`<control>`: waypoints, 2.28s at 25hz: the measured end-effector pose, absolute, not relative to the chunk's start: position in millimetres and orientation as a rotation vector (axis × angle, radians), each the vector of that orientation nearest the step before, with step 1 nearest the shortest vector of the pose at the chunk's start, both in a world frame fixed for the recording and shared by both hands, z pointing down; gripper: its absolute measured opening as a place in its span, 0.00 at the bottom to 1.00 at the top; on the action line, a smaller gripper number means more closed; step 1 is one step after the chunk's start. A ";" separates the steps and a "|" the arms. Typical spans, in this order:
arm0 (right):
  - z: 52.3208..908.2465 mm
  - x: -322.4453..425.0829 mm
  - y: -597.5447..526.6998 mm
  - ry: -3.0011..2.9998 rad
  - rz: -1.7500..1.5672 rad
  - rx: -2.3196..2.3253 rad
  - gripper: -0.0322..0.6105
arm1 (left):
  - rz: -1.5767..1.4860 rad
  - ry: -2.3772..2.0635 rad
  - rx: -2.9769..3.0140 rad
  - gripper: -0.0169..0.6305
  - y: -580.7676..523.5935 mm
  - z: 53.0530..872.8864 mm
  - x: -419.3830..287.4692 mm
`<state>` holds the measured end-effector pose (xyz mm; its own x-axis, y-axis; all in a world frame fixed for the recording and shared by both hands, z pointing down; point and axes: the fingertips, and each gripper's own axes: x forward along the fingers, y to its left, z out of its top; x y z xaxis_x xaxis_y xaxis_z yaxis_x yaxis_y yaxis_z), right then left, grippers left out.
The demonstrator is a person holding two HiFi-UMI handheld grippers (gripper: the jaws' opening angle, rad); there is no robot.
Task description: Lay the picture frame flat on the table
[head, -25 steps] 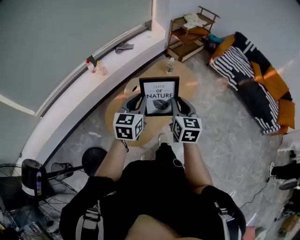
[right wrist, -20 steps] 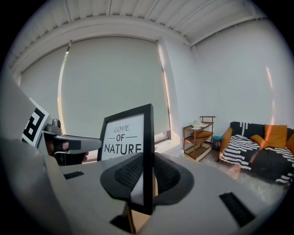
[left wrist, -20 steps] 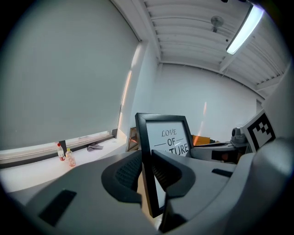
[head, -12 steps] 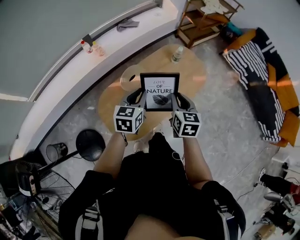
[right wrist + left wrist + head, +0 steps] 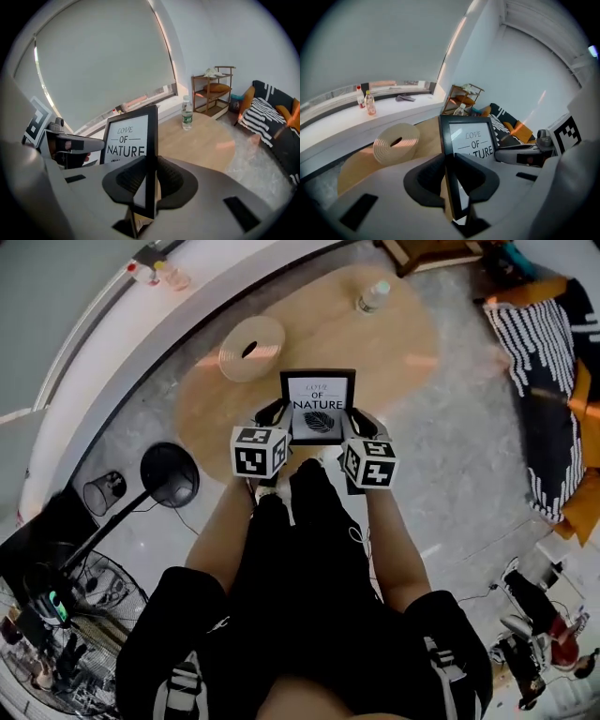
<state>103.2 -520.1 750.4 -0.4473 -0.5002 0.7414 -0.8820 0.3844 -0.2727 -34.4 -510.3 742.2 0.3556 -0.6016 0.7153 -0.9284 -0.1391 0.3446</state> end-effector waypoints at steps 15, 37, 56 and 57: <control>1002.2 103.9 -522.9 -1.841 1.111 0.920 0.19 | 0.633 -1.225 1.464 0.14 -502.4 995.7 -32.3; 958.5 97.3 -553.4 -1.914 0.934 1.059 0.20 | 0.637 -1.389 1.549 0.18 -509.2 946.5 -54.9; 388.4 33.1 -465.0 -2.696 0.358 1.412 0.07 | 0.338 -1.983 2.074 0.06 -408.4 403.7 -117.6; 362.9 30.5 -458.8 -2.731 0.295 1.433 0.07 | 0.320 -2.017 2.088 0.06 -400.8 380.0 -123.5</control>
